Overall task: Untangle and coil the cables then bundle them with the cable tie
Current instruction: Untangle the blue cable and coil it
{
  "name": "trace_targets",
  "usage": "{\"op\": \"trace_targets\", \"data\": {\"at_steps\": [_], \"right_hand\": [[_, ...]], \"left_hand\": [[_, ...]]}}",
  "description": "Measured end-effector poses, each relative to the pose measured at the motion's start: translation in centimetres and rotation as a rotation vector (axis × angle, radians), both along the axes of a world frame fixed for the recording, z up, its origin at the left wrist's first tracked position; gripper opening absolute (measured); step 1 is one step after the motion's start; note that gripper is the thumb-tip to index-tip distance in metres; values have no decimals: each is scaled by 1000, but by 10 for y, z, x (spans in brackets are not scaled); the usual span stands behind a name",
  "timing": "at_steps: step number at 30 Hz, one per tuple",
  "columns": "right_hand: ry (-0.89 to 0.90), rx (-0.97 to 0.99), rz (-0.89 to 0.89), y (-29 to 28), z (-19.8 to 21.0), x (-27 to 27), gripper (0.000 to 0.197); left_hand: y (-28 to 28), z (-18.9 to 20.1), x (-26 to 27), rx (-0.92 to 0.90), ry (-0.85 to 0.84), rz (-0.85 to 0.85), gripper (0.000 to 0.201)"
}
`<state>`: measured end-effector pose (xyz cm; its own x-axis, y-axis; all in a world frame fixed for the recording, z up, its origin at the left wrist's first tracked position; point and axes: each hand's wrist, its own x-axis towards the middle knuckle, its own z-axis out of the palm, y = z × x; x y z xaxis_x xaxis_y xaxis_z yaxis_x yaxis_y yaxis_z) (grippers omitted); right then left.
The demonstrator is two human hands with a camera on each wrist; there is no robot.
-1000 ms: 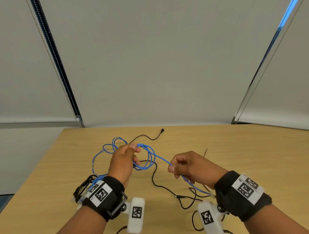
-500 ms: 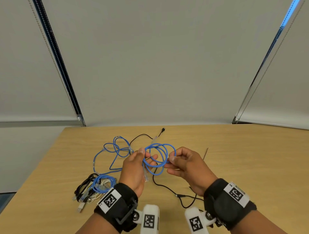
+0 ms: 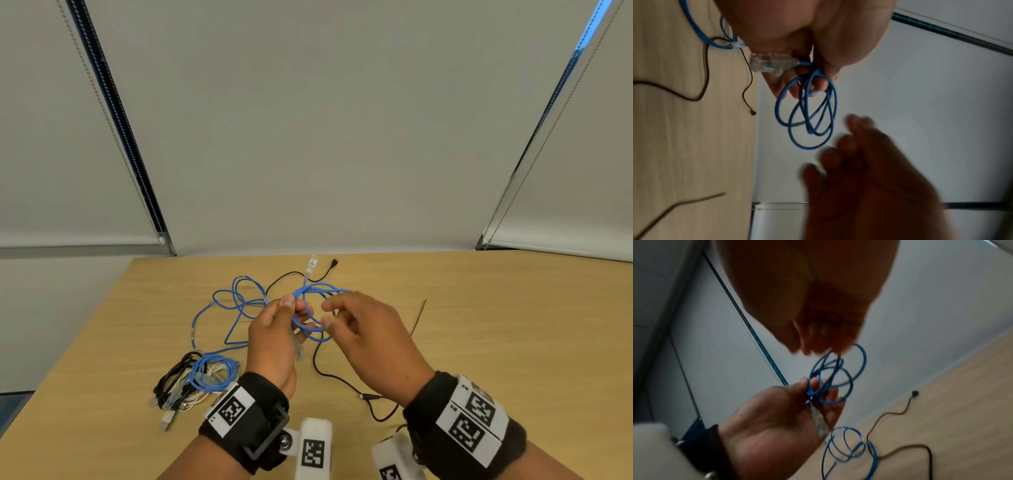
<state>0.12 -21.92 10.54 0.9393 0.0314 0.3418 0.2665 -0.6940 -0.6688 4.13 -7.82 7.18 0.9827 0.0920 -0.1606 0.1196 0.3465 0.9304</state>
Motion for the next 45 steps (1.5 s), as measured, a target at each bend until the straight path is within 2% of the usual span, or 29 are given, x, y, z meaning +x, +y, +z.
{"op": "trace_targets", "data": {"at_steps": [2,3,6,9,13,16,19,22,23,28,32,36,39,41,43,45], "right_hand": [[210,14,14,3,-4,4,30],[258,47,14,4,-7,6,29],[277,319,32,3,-10,6,11],[311,473,160,0,-7,1,16],[417,532,421,-8,-5,-8,16],[469,451,509,-17,-2,-12,24],[402,316,396,-33,1,-6,20],[330,316,243,-49,6,3,19],[318,322,216,-53,9,5,20],[292,241,178,-60,18,11,21],[272,159,196,-56,18,12,18],[257,-31,173,-58,17,15,19],[307,-335,131,-62,10,19,22],[306,-415,78,-62,3,20,17],[287,-326,27,-62,-6,21,16],[345,-11,-15,-62,-15,22,17]], "left_hand": [[-3,3,-3,-45,-11,-34,32],[-4,4,-4,-72,-14,-53,32],[-4,1,-6,-109,-14,-90,36],[0,-1,-1,-68,-6,-60,42],[11,2,19,-97,8,46,32],[22,2,33,-175,38,75,25],[28,-3,34,-128,14,-8,24],[35,-6,29,-81,-24,-176,16],[37,-7,27,-53,-24,-233,19],[39,-4,22,119,-51,-457,29],[34,6,23,360,-105,-562,19],[35,10,26,453,-91,-604,16],[37,11,27,415,-51,-605,18],[36,11,25,292,3,-612,17],[33,11,21,136,66,-603,16],[29,8,18,22,119,-588,12]]}}
